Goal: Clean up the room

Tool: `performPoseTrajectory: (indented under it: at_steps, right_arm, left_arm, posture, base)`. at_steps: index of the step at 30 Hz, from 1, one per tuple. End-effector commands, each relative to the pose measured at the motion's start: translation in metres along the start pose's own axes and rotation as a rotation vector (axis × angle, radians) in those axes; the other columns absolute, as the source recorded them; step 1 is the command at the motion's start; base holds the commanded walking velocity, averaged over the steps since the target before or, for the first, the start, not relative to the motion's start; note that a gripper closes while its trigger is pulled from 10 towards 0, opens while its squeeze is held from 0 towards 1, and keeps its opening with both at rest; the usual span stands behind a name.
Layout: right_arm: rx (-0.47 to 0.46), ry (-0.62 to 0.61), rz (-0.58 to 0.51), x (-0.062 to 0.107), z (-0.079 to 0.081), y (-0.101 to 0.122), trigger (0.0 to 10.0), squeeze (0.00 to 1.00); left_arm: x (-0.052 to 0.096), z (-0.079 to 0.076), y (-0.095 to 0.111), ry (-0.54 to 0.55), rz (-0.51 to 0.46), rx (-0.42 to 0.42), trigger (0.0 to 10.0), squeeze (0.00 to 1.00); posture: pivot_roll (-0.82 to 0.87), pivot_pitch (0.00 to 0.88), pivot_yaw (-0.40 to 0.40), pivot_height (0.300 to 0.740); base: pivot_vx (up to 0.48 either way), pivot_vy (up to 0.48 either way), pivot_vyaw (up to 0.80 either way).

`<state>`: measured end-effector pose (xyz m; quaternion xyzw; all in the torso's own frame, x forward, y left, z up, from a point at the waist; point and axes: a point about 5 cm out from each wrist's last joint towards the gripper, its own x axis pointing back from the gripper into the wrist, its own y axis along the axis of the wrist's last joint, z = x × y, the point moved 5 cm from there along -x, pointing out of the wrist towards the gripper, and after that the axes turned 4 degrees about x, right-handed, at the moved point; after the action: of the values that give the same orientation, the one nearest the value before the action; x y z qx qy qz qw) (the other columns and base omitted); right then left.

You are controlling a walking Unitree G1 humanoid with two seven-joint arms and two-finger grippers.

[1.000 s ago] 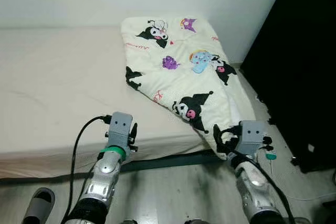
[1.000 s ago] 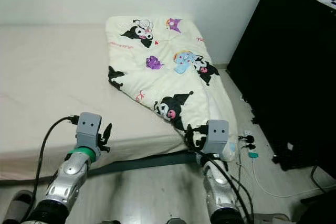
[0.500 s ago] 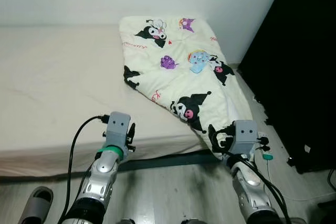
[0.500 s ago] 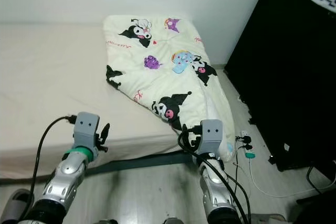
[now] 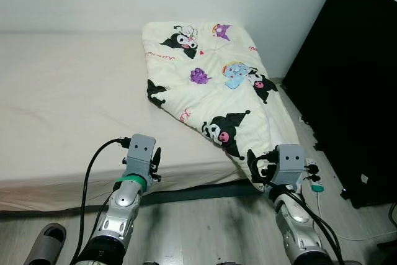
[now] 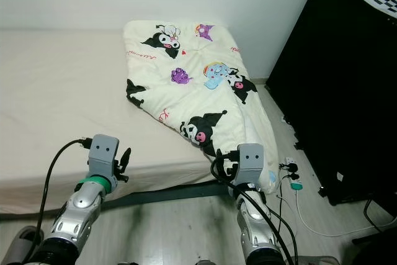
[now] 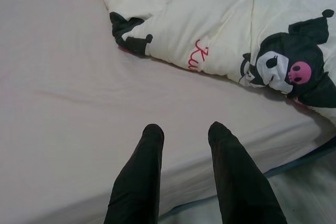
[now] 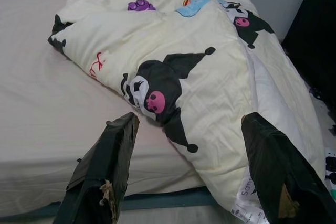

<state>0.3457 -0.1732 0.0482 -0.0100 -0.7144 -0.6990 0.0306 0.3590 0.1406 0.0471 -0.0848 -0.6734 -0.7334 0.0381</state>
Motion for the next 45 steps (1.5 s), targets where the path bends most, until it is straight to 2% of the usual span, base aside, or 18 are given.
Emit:
performPoseTrajectory:
  at_steps: [1, 10, 45]
  right_arm:
    - [0.002, -0.016, 0.015, 0.0028, -0.0051, -0.0046, 10.0, 0.0]
    - [0.007, -0.034, 0.028, 0.0026, -0.0092, -0.0065, 10.0, 0.0]
    - [0.007, -0.014, 0.025, 0.0016, -0.0036, -0.0074, 10.0, 0.0]
  left_arm:
    - [0.0028, -0.0004, -0.0063, -0.002, 0.018, 0.002, 10.0, 0.0]
    - [0.003, -0.0008, -0.0069, -0.003, 0.02, 0.002, 10.0, 0.0]
    - [0.0033, 0.0033, -0.0073, 0.003, 0.02, -0.01, 10.0, 0.0]
  posture:
    - [-0.02, 0.055, -0.002, 0.67]
    - [-0.01, 0.054, -0.001, 0.66]
    - [-0.01, 0.047, 0.003, 0.66]
  base:
    - [0.0, 0.0, 0.0]
    - [0.0, 0.0, 0.0]
    - [0.0, 0.0, 0.0]
